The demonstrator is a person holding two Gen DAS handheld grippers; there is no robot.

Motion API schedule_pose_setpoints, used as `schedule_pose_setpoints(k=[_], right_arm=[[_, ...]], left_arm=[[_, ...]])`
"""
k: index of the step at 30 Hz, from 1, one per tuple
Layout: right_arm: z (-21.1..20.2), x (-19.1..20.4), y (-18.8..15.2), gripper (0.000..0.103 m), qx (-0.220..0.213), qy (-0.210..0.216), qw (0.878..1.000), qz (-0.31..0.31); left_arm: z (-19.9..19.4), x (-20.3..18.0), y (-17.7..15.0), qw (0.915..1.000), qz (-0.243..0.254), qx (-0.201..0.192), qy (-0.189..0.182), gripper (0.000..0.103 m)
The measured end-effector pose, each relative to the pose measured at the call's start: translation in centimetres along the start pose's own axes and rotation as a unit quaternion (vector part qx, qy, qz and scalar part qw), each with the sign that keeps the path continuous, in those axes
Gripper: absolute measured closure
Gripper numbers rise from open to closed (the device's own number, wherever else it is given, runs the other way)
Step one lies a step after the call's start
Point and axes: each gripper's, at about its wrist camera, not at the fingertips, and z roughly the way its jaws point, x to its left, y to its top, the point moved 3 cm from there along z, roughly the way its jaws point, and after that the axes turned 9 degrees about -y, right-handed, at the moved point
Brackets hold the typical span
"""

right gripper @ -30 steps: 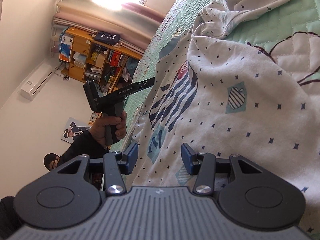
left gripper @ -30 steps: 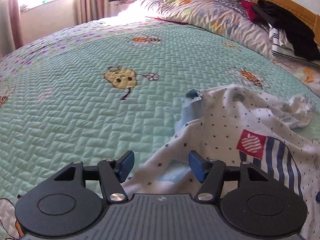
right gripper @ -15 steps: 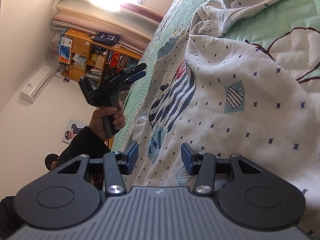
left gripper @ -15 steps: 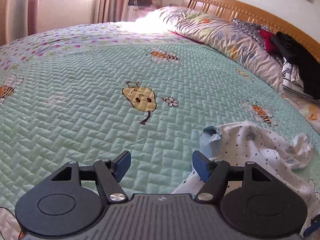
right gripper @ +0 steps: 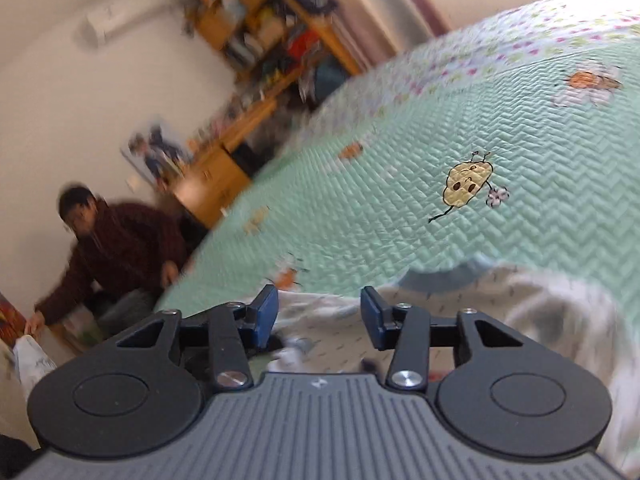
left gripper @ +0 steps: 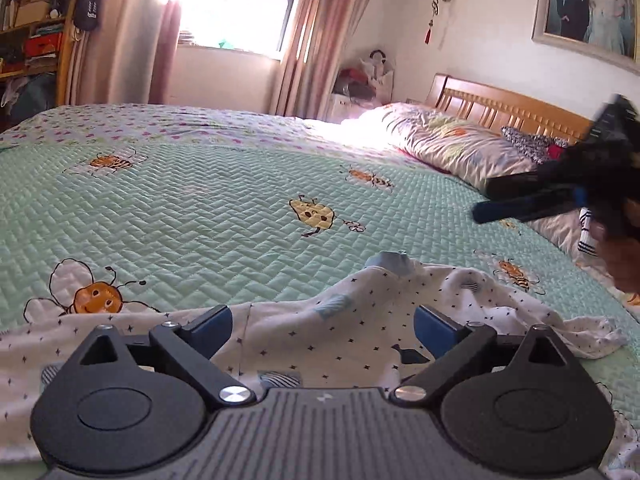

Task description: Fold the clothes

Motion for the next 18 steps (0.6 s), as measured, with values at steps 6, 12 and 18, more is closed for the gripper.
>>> schedule_pose_setpoints(k=[6, 12, 18], right_arm=[[8.5, -1.5, 3.8, 0.071, 0.127, -0.053, 0.990, 0.008], [12.2, -2.7, 4.8, 0.070, 0.184, -0.105, 0.977, 0.015], [12.8, -2.9, 3.2, 0.070, 0.233, -0.114, 0.966, 0.012]], left_arm=[[-1.9, 1.3, -1.1, 0.9988, -0.013, -0.048, -0.002, 0.001], [-3.1, 4.7, -1.8, 0.9918, -0.090, -0.090, -0.012, 0.001], [-2.8, 4.4, -2.0, 0.9938, -0.075, -0.081, -0.007, 0.001]])
